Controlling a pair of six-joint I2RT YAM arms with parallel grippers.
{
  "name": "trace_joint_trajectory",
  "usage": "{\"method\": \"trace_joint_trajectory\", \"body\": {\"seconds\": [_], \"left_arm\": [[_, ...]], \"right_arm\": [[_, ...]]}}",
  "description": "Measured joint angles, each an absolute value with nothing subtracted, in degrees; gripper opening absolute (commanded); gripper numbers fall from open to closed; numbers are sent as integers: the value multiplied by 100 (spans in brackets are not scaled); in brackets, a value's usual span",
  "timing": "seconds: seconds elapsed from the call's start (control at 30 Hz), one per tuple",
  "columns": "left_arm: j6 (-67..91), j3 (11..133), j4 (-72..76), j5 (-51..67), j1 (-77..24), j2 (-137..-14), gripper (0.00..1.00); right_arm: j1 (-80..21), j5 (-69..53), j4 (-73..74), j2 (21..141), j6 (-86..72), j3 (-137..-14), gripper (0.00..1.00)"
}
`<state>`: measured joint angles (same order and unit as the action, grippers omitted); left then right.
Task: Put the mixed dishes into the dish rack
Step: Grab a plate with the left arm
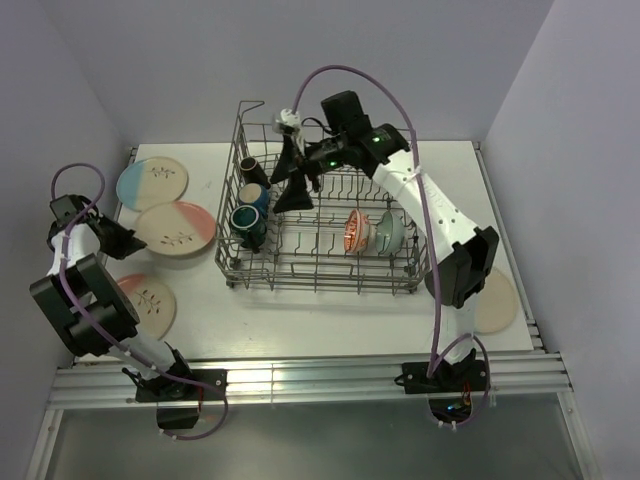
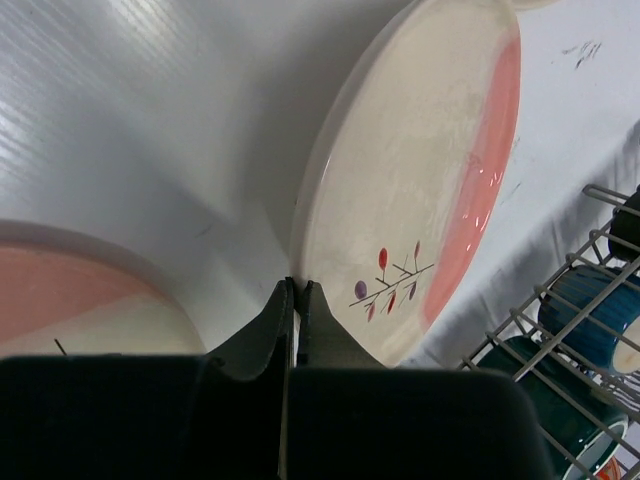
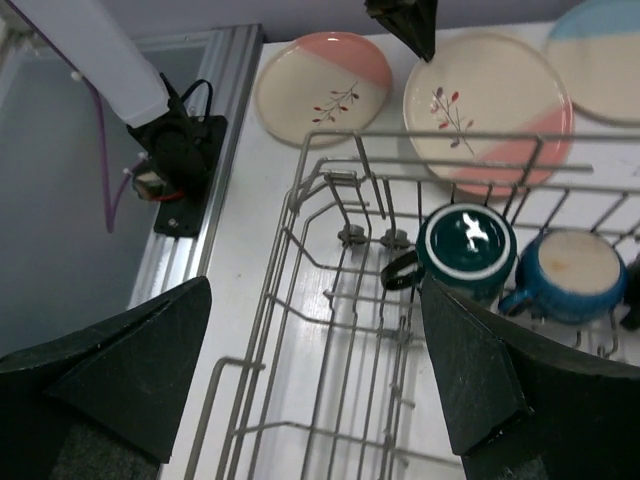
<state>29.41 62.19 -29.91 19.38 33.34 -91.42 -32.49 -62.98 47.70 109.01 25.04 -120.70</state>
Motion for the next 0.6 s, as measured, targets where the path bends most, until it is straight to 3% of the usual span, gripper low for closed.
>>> {"method": "trace_joint_trajectory", "body": {"seconds": [0.6], "left_arm": [[2985,5717,-3127,2187,3361,-8602,0]], "right_arm": [[-5706,-4593,3286,11297,4683,-12130,93]]}}
